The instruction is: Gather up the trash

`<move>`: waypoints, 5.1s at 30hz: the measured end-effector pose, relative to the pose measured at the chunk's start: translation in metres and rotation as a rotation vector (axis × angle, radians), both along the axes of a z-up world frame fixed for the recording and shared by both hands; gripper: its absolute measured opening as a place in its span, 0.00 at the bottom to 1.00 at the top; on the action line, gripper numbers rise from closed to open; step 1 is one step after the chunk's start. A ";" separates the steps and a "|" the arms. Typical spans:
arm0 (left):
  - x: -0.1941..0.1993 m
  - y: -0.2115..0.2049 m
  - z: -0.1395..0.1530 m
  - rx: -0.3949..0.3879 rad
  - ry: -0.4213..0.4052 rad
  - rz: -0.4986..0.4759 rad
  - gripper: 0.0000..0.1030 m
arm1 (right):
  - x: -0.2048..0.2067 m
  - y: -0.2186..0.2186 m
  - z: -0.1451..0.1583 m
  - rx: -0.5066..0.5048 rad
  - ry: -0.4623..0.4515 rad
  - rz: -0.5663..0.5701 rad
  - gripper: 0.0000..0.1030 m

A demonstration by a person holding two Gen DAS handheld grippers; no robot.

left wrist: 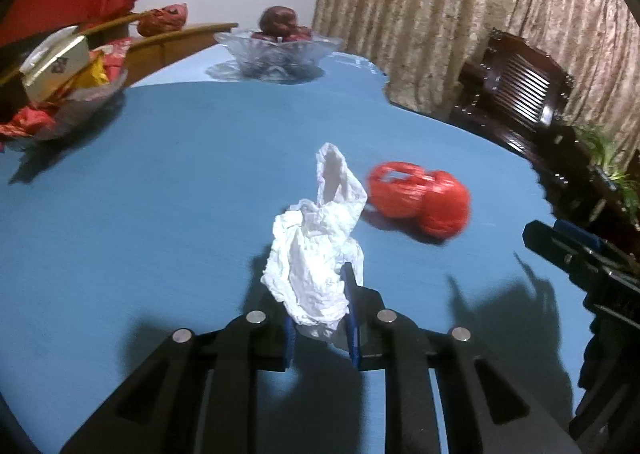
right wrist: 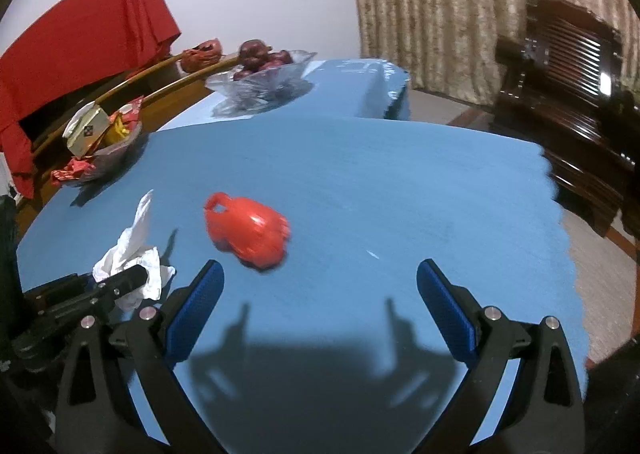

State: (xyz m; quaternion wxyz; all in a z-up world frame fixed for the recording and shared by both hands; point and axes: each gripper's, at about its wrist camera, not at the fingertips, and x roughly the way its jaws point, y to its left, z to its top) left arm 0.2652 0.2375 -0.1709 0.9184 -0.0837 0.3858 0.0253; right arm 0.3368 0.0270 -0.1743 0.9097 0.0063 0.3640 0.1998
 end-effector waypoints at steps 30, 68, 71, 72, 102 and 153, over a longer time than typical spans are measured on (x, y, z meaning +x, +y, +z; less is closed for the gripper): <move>0.003 0.030 0.018 0.030 -0.034 0.065 0.19 | 0.008 0.055 0.004 -0.003 0.050 0.155 0.40; -0.145 -0.177 0.137 0.002 -0.148 -0.230 0.19 | -0.209 -0.153 0.141 0.046 -0.160 -0.064 0.40; -0.154 -0.192 0.136 -0.002 -0.143 -0.259 0.19 | -0.226 -0.170 0.142 0.036 -0.161 -0.086 0.40; -0.156 -0.197 0.137 -0.002 -0.143 -0.267 0.19 | -0.230 -0.175 0.142 0.035 -0.162 -0.094 0.40; -0.178 -0.342 0.155 0.006 -0.177 -0.557 0.20 | -0.300 -0.315 0.144 -0.008 -0.202 -0.357 0.40; -0.088 -0.424 0.075 -0.004 -0.040 -0.679 0.61 | -0.218 -0.402 0.045 -0.093 -0.025 -0.496 0.92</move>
